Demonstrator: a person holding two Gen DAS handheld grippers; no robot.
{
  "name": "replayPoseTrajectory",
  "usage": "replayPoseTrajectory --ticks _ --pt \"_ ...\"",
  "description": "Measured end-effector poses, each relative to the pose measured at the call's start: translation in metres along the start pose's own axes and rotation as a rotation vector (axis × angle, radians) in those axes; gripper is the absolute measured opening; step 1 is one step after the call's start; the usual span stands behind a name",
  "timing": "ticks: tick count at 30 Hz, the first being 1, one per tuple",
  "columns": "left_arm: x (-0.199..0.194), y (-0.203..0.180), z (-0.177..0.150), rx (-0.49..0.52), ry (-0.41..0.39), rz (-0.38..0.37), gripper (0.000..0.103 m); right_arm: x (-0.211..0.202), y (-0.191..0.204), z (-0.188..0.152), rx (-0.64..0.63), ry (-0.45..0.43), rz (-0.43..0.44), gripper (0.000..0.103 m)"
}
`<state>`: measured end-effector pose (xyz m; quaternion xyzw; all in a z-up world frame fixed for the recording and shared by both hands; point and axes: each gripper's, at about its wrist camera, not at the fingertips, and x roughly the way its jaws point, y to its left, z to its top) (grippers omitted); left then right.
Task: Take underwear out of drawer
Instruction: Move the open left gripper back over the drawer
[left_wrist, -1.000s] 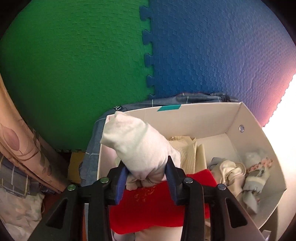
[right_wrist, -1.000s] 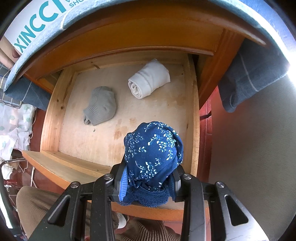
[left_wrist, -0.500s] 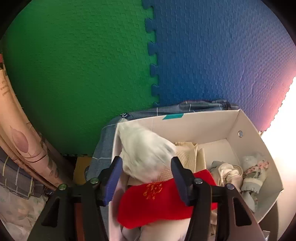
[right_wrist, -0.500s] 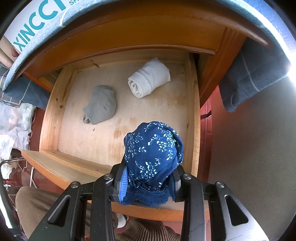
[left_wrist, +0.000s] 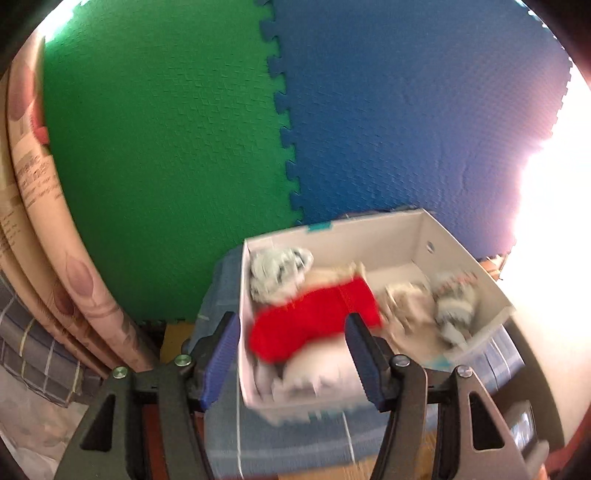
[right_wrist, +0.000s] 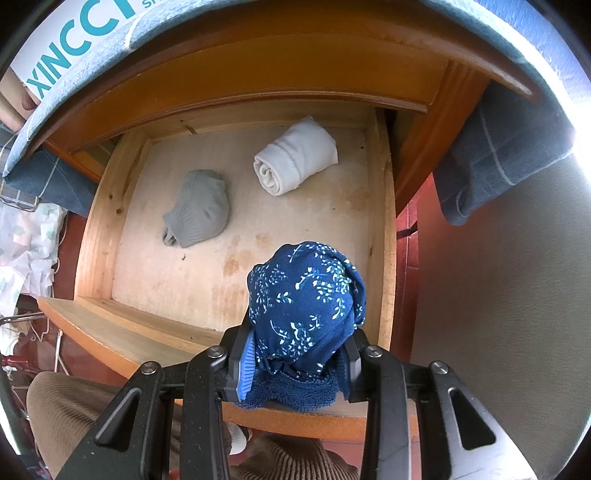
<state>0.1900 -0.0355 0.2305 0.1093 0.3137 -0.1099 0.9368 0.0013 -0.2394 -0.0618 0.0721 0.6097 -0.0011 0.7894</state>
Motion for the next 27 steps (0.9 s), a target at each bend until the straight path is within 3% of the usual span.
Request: replayPoseTrajectory --ticks 7,17,27 --pt "-0.031 -0.015 -0.088 -0.07 0.045 -0.009 0.061 -0.002 0.001 -0.001 -0.007 -0.007 -0.01 0.032" --pt "0.007 -0.042 -0.21 -0.179 0.143 0.081 0.061 -0.011 0.009 -0.004 -0.061 -0.046 -0.077 0.032" --pt "0.03 -0.04 -0.244 -0.25 0.216 0.118 0.061 -0.011 0.012 -0.003 -0.063 -0.049 -0.105 0.032"
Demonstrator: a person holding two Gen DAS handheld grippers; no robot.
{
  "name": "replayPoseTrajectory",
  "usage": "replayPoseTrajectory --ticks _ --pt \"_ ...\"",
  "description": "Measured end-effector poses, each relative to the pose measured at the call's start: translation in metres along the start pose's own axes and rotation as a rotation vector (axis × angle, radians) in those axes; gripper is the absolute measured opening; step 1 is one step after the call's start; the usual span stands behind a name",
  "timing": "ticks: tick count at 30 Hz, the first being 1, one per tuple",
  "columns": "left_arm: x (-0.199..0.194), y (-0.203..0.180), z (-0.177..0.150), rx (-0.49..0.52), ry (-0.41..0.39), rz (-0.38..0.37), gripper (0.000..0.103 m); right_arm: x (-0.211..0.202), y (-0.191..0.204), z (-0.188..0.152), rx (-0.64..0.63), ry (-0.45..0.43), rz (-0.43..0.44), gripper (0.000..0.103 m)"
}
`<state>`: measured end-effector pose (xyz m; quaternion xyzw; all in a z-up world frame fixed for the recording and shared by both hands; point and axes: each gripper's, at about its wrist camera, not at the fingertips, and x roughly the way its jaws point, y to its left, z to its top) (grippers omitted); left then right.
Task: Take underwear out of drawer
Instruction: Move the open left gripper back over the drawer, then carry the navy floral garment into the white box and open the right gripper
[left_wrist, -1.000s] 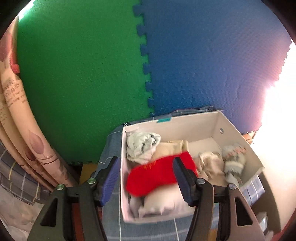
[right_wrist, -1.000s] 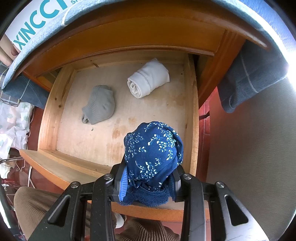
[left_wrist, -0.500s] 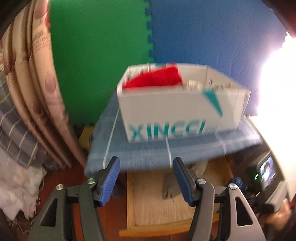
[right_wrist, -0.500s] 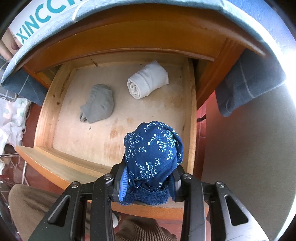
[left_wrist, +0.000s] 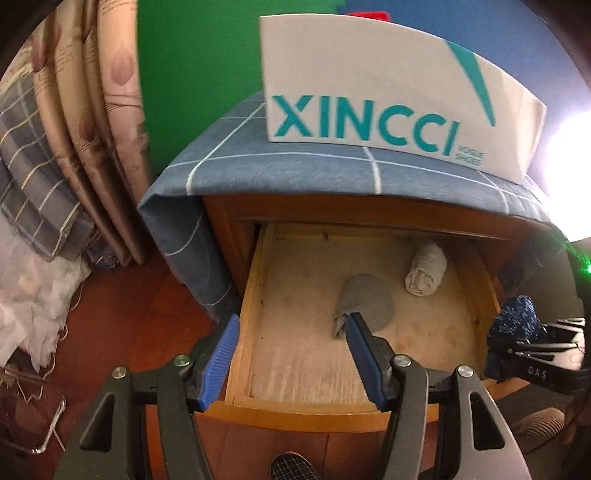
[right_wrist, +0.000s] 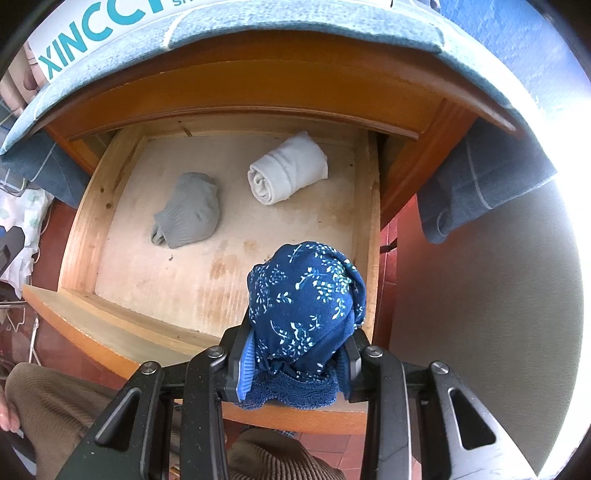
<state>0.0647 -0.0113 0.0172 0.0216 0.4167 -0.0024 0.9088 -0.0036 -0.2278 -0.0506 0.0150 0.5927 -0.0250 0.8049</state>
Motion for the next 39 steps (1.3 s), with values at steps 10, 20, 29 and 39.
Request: replayPoseTrajectory --ticks 10,20,29,39 --pt "-0.002 0.004 -0.008 -0.03 -0.046 0.043 0.061 -0.022 -0.007 0.0 0.023 -0.072 0.062 0.032" --pt "0.002 0.014 -0.005 -0.062 -0.035 0.016 0.061 -0.085 -0.019 0.022 0.045 -0.17 0.125 0.032" --pt "0.004 0.018 -0.005 -0.076 -0.031 0.008 0.061 -0.193 -0.023 0.077 -0.019 -0.353 0.119 0.033" --pt "0.006 0.022 -0.006 -0.097 -0.021 -0.002 0.061 -0.244 -0.008 0.167 -0.058 -0.458 0.082 0.033"
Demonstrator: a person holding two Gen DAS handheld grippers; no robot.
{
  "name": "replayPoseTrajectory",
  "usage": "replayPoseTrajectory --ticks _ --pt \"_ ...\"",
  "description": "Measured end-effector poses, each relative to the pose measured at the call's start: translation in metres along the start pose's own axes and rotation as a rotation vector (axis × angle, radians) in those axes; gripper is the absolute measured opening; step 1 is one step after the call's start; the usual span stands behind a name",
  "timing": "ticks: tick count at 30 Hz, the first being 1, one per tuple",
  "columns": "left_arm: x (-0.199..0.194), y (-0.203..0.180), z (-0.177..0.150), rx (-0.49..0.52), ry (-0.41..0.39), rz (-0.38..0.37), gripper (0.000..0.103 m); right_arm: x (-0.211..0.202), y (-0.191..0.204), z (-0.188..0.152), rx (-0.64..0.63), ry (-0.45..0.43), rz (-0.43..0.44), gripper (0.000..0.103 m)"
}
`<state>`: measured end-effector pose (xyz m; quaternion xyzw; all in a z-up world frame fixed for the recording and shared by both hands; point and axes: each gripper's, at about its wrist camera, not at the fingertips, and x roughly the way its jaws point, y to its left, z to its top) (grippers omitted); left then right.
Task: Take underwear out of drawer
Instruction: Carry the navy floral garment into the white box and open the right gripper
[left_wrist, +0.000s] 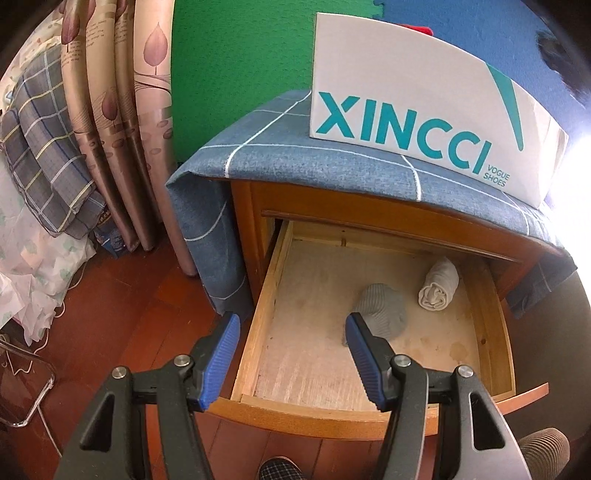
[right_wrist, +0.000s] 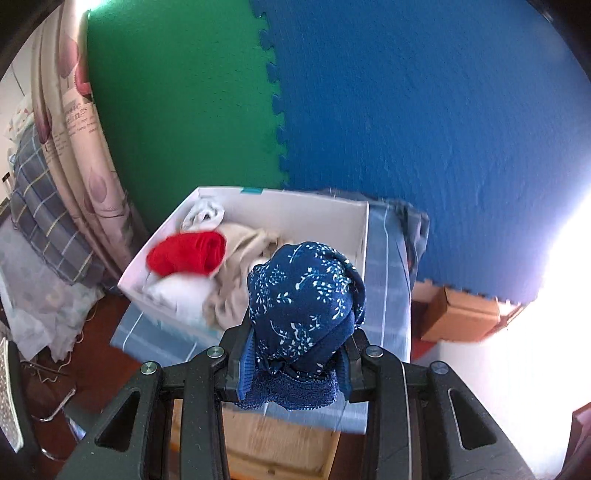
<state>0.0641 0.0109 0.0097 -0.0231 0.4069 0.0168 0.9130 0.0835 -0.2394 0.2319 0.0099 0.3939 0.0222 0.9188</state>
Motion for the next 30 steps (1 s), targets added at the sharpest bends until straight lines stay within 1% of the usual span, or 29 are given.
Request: replayPoseTrajectory --ticks 3,7,13,19,21,23,25,26,27,28,30 --pt "0.001 0.001 0.0 -0.002 0.003 0.003 0.061 0.02 0.004 0.013 -0.018 0.021 -0.015 0.033" --pt "0.002 0.003 0.001 -0.014 0.008 -0.003 0.061 0.059 0.009 0.021 -0.024 0.073 -0.016 0.034" --pt "0.006 0.008 0.001 -0.038 0.018 -0.016 0.061 0.105 0.012 0.015 -0.025 0.14 -0.022 0.034" --pt "0.009 0.012 0.001 -0.057 0.024 -0.028 0.061 0.132 0.006 0.004 -0.005 0.192 -0.018 0.038" --pt "0.009 0.012 0.001 -0.058 0.024 -0.031 0.061 0.133 0.006 0.002 -0.003 0.194 -0.012 0.04" --pt "0.01 0.013 0.001 -0.062 0.025 -0.034 0.061 0.129 0.005 0.003 -0.002 0.174 -0.01 0.044" --pt "0.011 0.015 0.001 -0.07 0.028 -0.039 0.061 0.12 0.004 0.005 0.007 0.15 -0.002 0.05" --pt "0.011 0.016 0.001 -0.075 0.03 -0.041 0.061 0.112 0.005 0.006 0.003 0.127 -0.007 0.052" --pt "0.011 0.017 0.001 -0.083 0.03 -0.043 0.061 0.106 0.006 0.007 -0.008 0.107 -0.014 0.057" --pt "0.011 0.018 0.001 -0.091 0.028 -0.044 0.061 0.093 0.009 0.007 -0.033 0.076 -0.023 0.059" --pt "0.011 0.02 0.001 -0.103 0.028 -0.048 0.061 0.076 0.015 0.007 -0.076 0.034 -0.027 0.061"
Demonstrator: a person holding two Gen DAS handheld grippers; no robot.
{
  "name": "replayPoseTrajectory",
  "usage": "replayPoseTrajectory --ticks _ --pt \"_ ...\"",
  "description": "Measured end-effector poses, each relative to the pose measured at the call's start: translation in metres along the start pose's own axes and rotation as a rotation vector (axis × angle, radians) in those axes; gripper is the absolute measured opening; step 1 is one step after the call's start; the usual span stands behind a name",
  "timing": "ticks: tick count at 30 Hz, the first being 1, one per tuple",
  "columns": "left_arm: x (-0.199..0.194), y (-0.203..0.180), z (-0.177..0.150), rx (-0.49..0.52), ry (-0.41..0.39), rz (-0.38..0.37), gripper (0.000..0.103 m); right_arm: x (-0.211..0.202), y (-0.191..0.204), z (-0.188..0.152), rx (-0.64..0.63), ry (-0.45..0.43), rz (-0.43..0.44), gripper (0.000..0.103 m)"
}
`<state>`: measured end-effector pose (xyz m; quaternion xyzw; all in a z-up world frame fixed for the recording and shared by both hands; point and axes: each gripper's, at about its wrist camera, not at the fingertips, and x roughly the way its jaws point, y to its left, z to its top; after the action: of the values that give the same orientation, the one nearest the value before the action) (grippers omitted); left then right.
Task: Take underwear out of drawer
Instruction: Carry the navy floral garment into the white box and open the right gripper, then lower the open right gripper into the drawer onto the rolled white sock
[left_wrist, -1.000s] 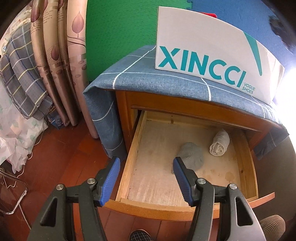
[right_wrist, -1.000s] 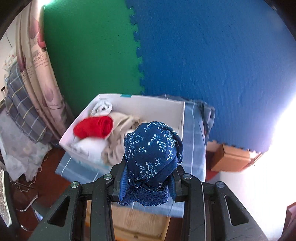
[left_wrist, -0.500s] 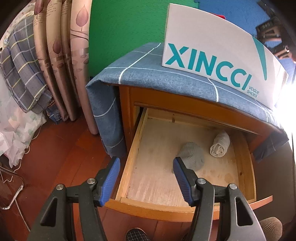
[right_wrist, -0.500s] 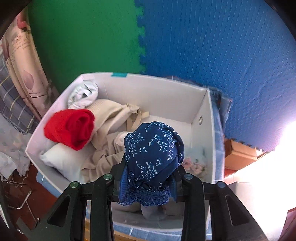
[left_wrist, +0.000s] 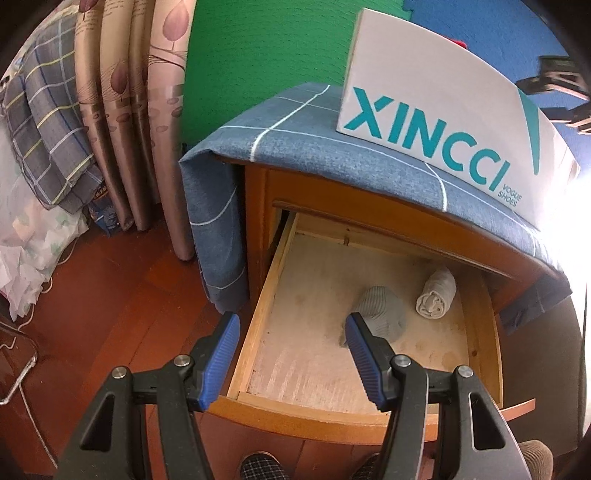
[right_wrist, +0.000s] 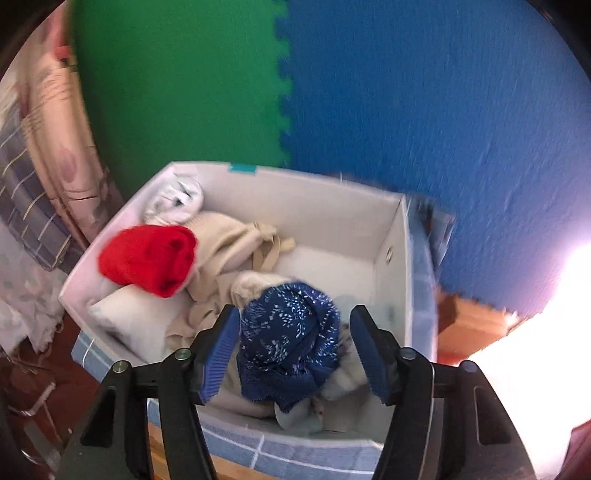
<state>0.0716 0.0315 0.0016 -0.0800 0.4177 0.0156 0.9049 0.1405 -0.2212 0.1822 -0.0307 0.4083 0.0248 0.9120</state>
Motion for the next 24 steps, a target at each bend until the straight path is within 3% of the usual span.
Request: replayPoseTrajectory --ticks 6,10,17,24 --pt "0.0 0.003 0.0 -0.023 0.003 -0.009 0.061 -0.055 0.019 -0.024 -0.161 -0.078 0.041 0.061" --pt "-0.001 0.005 0.001 -0.042 0.006 -0.017 0.061 -0.076 0.042 -0.065 -0.296 -0.077 0.088 0.059" --pt "0.0 0.014 0.001 -0.094 0.018 -0.038 0.061 -0.051 0.077 -0.143 -0.456 0.086 0.142 0.053" --pt "0.002 0.017 0.002 -0.112 0.029 -0.045 0.061 0.009 0.066 -0.19 -0.393 0.237 0.111 0.049"
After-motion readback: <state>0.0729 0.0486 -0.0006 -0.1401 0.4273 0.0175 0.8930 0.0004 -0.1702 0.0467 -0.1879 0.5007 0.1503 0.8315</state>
